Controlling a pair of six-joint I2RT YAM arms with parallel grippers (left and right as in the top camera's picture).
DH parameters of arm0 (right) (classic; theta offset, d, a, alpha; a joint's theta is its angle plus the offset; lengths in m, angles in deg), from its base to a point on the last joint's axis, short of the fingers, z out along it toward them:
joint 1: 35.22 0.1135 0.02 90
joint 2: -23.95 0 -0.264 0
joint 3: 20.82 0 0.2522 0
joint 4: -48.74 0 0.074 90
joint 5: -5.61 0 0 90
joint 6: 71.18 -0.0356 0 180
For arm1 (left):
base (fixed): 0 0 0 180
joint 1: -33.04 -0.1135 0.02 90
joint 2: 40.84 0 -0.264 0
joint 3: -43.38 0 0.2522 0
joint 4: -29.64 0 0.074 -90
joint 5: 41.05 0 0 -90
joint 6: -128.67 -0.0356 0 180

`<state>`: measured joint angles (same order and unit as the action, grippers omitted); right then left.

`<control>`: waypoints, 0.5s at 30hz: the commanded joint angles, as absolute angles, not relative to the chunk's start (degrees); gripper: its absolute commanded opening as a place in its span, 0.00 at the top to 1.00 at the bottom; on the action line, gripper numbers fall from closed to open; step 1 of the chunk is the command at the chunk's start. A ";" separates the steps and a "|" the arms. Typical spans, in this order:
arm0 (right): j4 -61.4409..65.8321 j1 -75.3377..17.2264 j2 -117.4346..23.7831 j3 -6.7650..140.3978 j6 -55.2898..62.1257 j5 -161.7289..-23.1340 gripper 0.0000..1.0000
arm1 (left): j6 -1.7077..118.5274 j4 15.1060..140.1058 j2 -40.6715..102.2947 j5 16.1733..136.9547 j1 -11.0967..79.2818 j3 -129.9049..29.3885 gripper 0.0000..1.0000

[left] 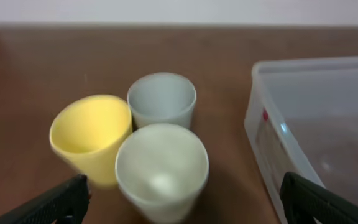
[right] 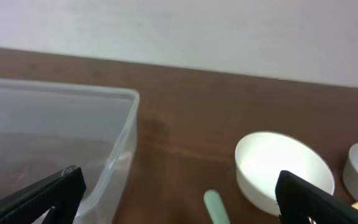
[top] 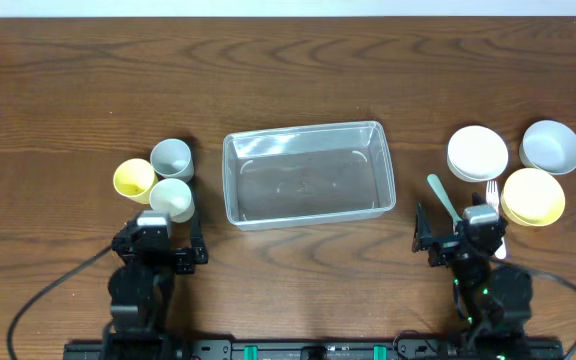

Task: Pack container

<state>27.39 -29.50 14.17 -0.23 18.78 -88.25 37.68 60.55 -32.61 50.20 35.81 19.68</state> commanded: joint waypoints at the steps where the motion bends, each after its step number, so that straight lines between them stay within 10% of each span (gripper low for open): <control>1: 24.15 -28.94 6.14 10.04 16.93 -89.62 0.01 | 41.00 63.91 -24.96 49.77 35.57 7.64 0.02; 14: -11.56 -28.91 -39.27 55.44 19.64 -100.35 0.01 | 43.97 103.60 17.47 60.61 35.59 -38.72 0.02; 15: -11.28 -28.91 -41.77 56.75 20.71 -102.45 0.33 | 43.95 104.22 19.54 61.20 35.63 -39.55 0.02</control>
<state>-10.45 -29.50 -37.42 52.71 19.53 -96.18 43.23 102.32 15.22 57.83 35.81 -36.20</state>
